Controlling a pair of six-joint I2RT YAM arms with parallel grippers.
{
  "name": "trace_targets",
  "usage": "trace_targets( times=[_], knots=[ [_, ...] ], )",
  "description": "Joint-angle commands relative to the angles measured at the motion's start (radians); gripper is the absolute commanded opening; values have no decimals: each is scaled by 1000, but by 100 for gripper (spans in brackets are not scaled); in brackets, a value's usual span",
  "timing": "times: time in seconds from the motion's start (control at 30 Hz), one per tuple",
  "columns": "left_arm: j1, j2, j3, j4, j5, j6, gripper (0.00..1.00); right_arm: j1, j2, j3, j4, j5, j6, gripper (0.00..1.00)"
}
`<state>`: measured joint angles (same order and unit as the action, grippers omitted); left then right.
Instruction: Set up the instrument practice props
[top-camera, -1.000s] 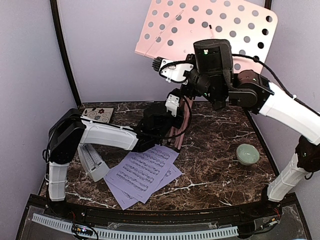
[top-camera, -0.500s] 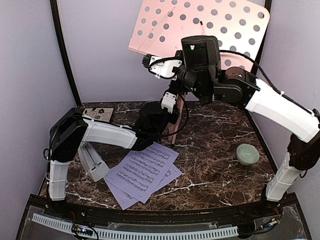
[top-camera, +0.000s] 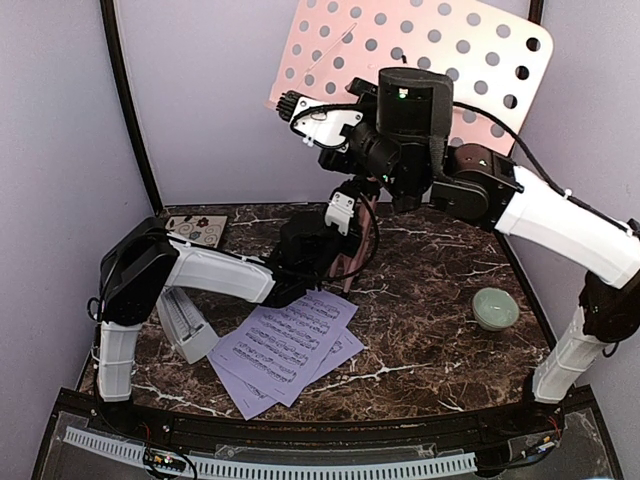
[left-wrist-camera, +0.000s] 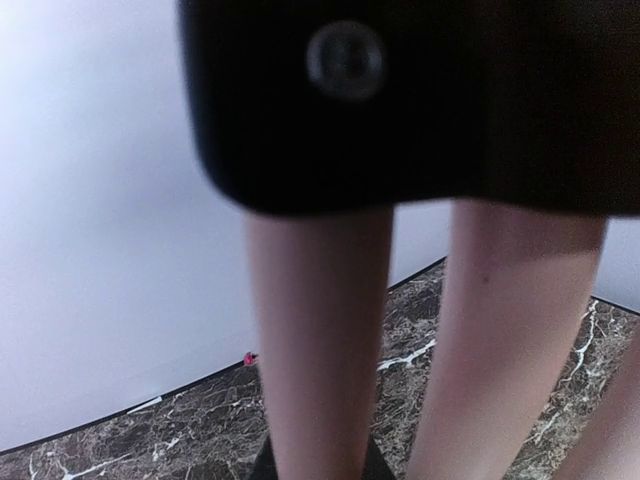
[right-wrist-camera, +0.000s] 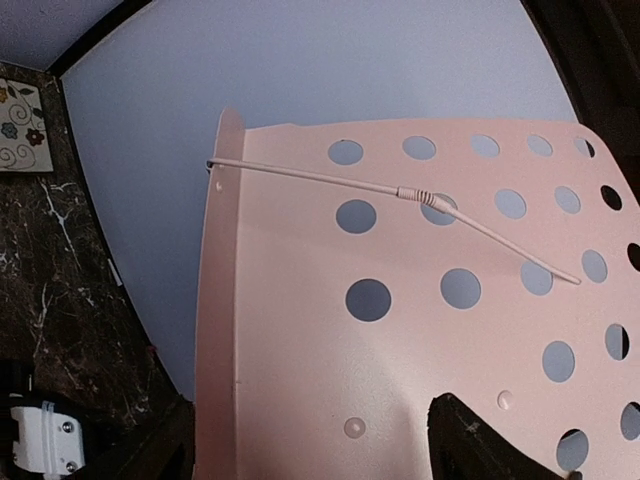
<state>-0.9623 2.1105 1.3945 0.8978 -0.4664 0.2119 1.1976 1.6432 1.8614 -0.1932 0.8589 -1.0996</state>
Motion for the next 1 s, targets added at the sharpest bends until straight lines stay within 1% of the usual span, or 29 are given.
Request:
trace_targets(
  times=[0.0, 0.1, 0.2, 0.4, 0.43, 0.5, 0.57, 0.63, 0.7, 0.77, 0.87, 0.93, 0.97],
  knots=[
    [12, -10, -23, 33, 9, -67, 0, 63, -92, -25, 168, -19, 31, 86],
    [19, -10, -21, 13, -2, -89, 0, 101, -116, -44, 163, -46, 62, 92],
    [24, -12, -26, 13, -5, -94, 0, 119, -130, -28, 109, -93, 120, 99],
    [28, -17, -22, 1, 1, -96, 0, 189, -147, -39, 86, -92, 128, 100],
    [29, -19, -21, 0, 3, -97, 0, 208, -158, -50, 70, -94, 150, 100],
    [34, -22, -25, -2, 11, -103, 0, 243, -192, -84, 12, -124, 226, 100],
    [40, -26, -30, -3, 19, -112, 0, 267, -241, -132, -73, -206, 361, 99],
    [47, -29, -38, -2, 27, -121, 0, 269, -306, -232, -129, -312, 495, 96],
    [54, -32, -48, 4, 42, -131, 0, 269, -397, -365, -107, -371, 598, 95],
    [59, -36, -58, 10, 54, -138, 0, 269, -463, -509, -66, -398, 683, 92],
    [68, -46, -75, 26, 86, -146, 0, 263, -547, -711, -29, -390, 807, 88],
    [69, -51, -84, 36, 104, -137, 0, 223, -607, -845, 13, -425, 888, 84],
    [69, -52, -83, 34, 110, -131, 0, 181, -644, -906, 50, -461, 926, 83]
  ],
)
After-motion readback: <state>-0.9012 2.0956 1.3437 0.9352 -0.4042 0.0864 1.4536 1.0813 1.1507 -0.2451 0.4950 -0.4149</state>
